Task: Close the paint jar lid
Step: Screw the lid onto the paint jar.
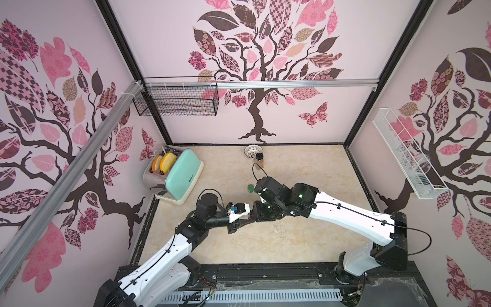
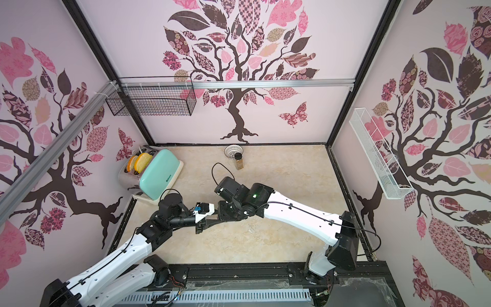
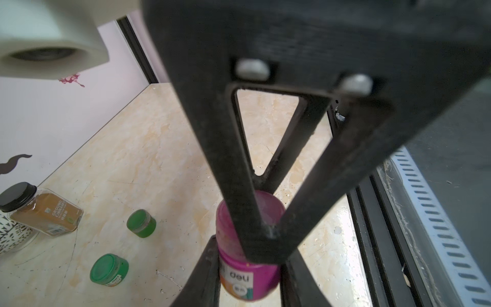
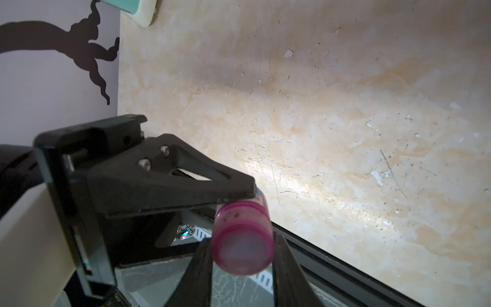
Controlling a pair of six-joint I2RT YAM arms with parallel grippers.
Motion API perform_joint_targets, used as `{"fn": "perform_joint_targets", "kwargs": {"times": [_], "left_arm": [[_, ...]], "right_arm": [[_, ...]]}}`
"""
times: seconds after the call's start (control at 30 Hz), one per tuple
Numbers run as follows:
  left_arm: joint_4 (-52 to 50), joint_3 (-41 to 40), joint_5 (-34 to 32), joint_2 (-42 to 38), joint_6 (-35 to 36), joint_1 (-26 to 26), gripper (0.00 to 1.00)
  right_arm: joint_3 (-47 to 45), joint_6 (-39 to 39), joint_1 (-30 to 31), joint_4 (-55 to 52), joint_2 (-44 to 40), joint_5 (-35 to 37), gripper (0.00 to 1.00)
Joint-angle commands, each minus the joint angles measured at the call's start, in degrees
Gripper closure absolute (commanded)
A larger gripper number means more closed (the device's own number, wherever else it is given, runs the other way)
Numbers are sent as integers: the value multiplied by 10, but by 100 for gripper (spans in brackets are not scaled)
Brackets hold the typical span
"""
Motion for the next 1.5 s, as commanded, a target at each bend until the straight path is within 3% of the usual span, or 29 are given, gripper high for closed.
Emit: {"fn": "perform_joint_targets", "kwargs": {"times": [0.0, 0.23, 0.43, 0.53, 0.6, 0.7, 0.8, 0.83, 0.97, 1.17, 1.47], "left_arm": [[63, 11, 39, -10, 6, -12, 74], [64, 11, 39, -9, 7, -13, 74], [64, 11, 40, -8, 9, -13, 74], [62, 13, 41, -5, 9, -13, 74], [60, 13, 41, -5, 10, -14, 74], [60, 13, 42, -5, 11, -13, 74], [59, 15, 47, -2, 10, -13, 74], [58, 15, 48, -1, 10, -13, 74], [58, 14, 52, -3, 11, -13, 74], [56, 14, 55, 0, 12, -13, 74], [54, 15, 58, 1, 13, -14, 74]], "right_arm": [[33, 135, 12, 66, 27, -36, 89], [41, 83, 13, 62, 24, -17, 82], [-7, -35, 12, 72, -37, 55, 64], [-33, -131, 12, 90, -79, 76, 56], [-44, -215, 12, 92, -108, 99, 43], [-56, -345, 12, 92, -147, 137, 33], [-80, -345, 11, 106, -182, 140, 33], [-84, -555, 11, 105, -191, 125, 31], [-117, -720, 11, 90, -220, 54, 22], [-72, -827, 11, 15, -170, 41, 21], [-82, -900, 11, 51, -134, 13, 28]]}}
